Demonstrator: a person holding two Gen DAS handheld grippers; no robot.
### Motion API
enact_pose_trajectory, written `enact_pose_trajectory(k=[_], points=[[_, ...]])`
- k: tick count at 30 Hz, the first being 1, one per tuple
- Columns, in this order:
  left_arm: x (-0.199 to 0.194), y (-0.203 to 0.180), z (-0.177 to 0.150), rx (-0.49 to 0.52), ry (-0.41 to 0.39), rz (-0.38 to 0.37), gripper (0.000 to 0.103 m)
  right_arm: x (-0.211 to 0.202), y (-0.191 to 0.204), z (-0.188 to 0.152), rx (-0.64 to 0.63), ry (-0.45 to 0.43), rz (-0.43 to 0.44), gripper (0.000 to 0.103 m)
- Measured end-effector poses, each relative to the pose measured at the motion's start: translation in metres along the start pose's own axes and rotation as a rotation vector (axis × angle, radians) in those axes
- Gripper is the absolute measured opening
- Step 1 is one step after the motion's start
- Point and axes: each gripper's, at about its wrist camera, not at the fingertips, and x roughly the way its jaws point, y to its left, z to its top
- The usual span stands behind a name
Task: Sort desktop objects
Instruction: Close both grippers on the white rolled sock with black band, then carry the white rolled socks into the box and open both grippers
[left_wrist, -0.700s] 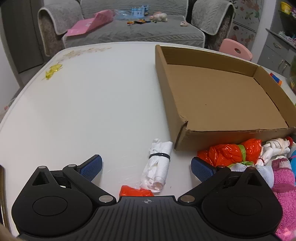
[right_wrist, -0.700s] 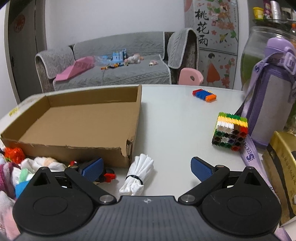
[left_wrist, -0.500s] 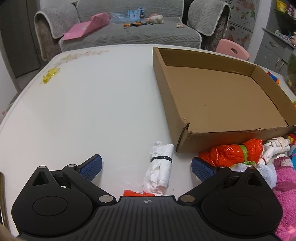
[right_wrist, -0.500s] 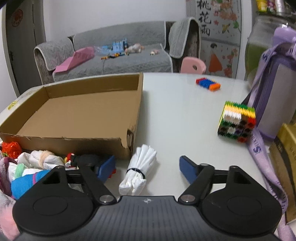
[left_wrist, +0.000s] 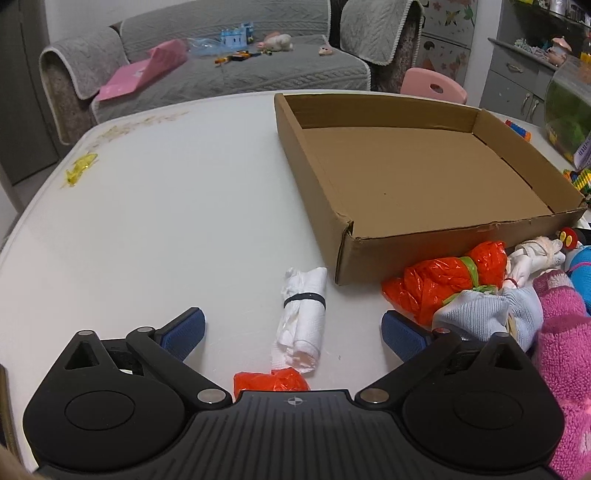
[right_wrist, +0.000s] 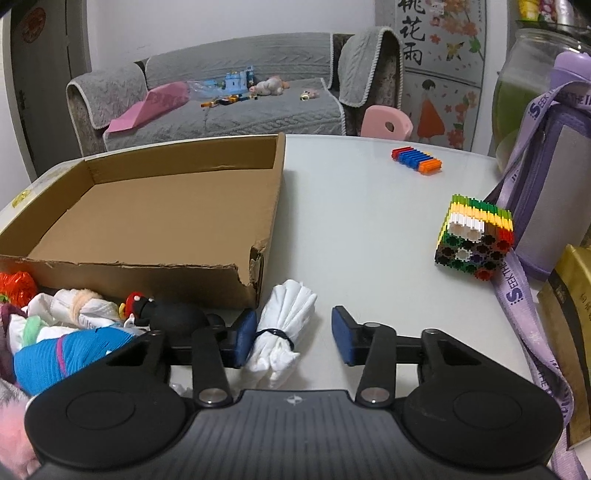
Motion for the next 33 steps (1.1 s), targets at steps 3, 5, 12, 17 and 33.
enact_pose_trajectory(k=[3, 5, 12, 17, 33], points=[[0.000, 0.000, 0.000, 0.005, -0.022, -0.003, 0.099, -0.002, 0.001, 0.000, -0.020, -0.001, -0.008, 0.025], [-0.001, -0.001, 0.000, 0.011, -0.038, -0.015, 0.088, -0.003, -0.001, -0.002, -0.022, -0.002, 0.000, 0.023], [-0.004, -0.005, 0.004, 0.020, -0.066, -0.035, 0.049, -0.004, -0.009, 0.000, -0.003, -0.005, 0.013, 0.020], [-0.005, -0.003, 0.002, 0.007, -0.071, -0.045, 0.027, -0.009, -0.014, 0.000, 0.012, -0.027, 0.017, 0.020], [-0.064, -0.001, 0.021, -0.063, -0.267, -0.048, 0.023, -0.057, -0.043, 0.020, 0.124, -0.272, 0.024, 0.020]])
